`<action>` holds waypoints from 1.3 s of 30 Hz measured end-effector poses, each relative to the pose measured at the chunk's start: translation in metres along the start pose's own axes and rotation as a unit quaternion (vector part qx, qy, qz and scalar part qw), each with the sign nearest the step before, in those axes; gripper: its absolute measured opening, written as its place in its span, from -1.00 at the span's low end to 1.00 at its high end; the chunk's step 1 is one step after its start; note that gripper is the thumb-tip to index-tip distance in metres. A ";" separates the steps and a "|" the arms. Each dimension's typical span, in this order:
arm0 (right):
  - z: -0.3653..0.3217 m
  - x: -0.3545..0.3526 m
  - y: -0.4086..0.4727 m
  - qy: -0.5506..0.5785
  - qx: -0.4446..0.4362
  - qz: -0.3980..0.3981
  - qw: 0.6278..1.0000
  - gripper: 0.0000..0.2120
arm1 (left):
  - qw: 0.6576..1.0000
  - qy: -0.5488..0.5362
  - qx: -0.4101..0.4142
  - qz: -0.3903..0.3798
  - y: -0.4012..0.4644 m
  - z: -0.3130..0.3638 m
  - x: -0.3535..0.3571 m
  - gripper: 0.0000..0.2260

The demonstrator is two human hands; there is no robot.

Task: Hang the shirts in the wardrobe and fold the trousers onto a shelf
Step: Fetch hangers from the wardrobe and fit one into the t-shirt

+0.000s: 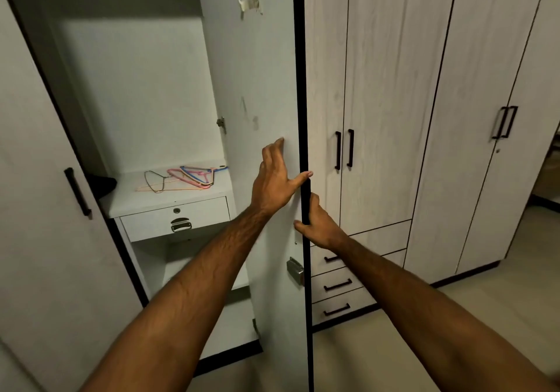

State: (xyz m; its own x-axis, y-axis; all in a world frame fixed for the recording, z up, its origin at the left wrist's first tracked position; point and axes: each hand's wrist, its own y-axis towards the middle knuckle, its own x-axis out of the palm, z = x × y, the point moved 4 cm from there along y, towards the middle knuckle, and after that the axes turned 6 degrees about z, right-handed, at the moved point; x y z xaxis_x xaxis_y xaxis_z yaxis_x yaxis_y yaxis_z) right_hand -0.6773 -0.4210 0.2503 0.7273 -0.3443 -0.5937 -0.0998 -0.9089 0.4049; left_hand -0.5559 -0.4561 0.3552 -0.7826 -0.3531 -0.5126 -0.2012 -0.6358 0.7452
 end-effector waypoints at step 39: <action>-0.223 0.420 0.311 -0.160 -0.408 -0.009 0.899 -0.21 | 0.833 0.539 -0.125 0.026 0.100 -0.498 -0.269 -0.35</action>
State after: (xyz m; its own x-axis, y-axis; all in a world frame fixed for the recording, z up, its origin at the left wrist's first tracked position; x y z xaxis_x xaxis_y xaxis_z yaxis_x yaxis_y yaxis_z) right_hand -0.2520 -0.7960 0.2819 0.4789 -0.5002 -0.7215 0.5350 -0.4853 0.6916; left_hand -0.0724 -0.7670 0.3552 0.2237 -0.7094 -0.6684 0.0511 -0.6763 0.7348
